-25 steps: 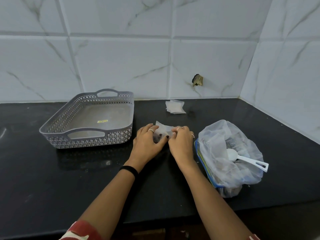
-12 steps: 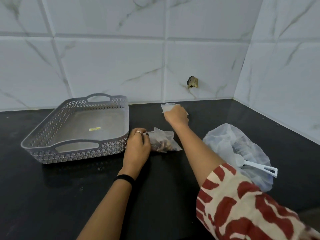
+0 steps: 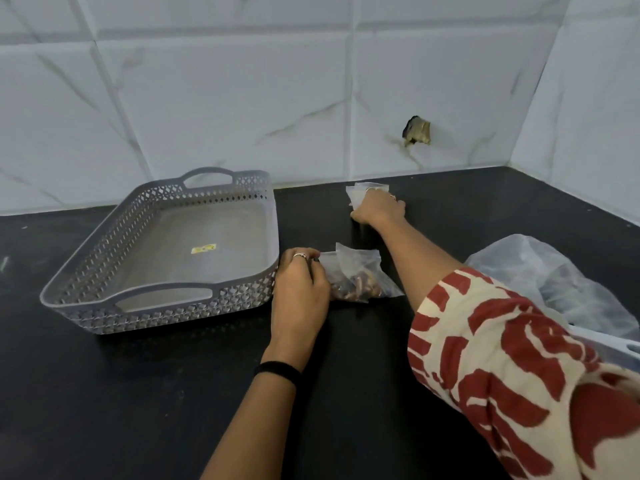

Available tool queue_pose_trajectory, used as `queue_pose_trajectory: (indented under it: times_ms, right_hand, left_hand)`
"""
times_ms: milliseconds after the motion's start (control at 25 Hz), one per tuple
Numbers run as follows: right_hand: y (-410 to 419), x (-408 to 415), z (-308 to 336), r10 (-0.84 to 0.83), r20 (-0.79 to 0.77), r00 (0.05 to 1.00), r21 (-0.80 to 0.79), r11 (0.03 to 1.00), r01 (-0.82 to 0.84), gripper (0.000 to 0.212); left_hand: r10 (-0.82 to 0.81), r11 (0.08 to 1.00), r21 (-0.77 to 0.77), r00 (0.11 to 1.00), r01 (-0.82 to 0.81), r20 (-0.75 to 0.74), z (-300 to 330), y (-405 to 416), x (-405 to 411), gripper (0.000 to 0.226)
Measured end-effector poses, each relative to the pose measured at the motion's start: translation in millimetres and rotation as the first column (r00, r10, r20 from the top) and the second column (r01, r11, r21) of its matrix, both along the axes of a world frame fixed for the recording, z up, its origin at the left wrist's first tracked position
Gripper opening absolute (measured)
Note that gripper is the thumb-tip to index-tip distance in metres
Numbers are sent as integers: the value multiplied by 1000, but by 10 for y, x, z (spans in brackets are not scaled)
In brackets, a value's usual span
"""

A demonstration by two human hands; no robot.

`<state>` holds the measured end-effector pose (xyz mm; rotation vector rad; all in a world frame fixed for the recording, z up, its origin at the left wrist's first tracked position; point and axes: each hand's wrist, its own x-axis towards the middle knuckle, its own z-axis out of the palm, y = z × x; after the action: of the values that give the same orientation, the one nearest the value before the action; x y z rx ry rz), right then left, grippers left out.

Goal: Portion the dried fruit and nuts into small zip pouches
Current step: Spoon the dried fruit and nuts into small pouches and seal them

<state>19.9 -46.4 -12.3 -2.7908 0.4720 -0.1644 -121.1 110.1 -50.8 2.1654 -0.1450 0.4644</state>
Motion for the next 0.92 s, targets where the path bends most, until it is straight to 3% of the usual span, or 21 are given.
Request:
queue_pose_trajectory:
  times_ms: [160, 360, 520, 600, 680, 760, 840, 920]
  right_hand:
    - [-16, 41, -73, -36, 35, 999, 43, 998, 34, 31]
    - [17, -69, 73, -116, 179, 977, 258, 964, 67, 32]
    - [207, -391, 237, -285, 371, 884, 641, 767, -22, 35]
    - [382, -645, 274, -292, 443, 848, 714, 686, -137, 39]
    - [507, -954, 278, -196, 539, 819, 691, 659, -296, 41]
    - [539, -1321, 217, -16, 630, 776, 540, 727, -424, 42]
    - [479, -1694, 47, 160, 679, 716, 322, 812, -487, 45]
    - [416, -2059, -144, 246, 690, 680, 215, 828, -517, 50]
  left_hand:
    - [-2, 1000, -1, 1000, 2, 7, -6, -19, 2, 25]
    - [-12, 1000, 7, 1000, 12, 24, 17, -30, -17, 25]
    - [-18, 1000, 2, 999, 17, 38, 44, -25, -44, 25]
    - [-27, 999, 19, 999, 26, 35, 48, -25, -82, 26]
    - [-37, 997, 70, 997, 32, 73, 52, -41, -135, 29]
    - [-27, 999, 30, 988, 23, 149, 96, -73, -215, 33]
    - [-12, 989, -141, 981, 40, 193, 200, -97, -370, 30]
    - [-100, 917, -370, 984, 148, 144, 262, -122, -520, 32]
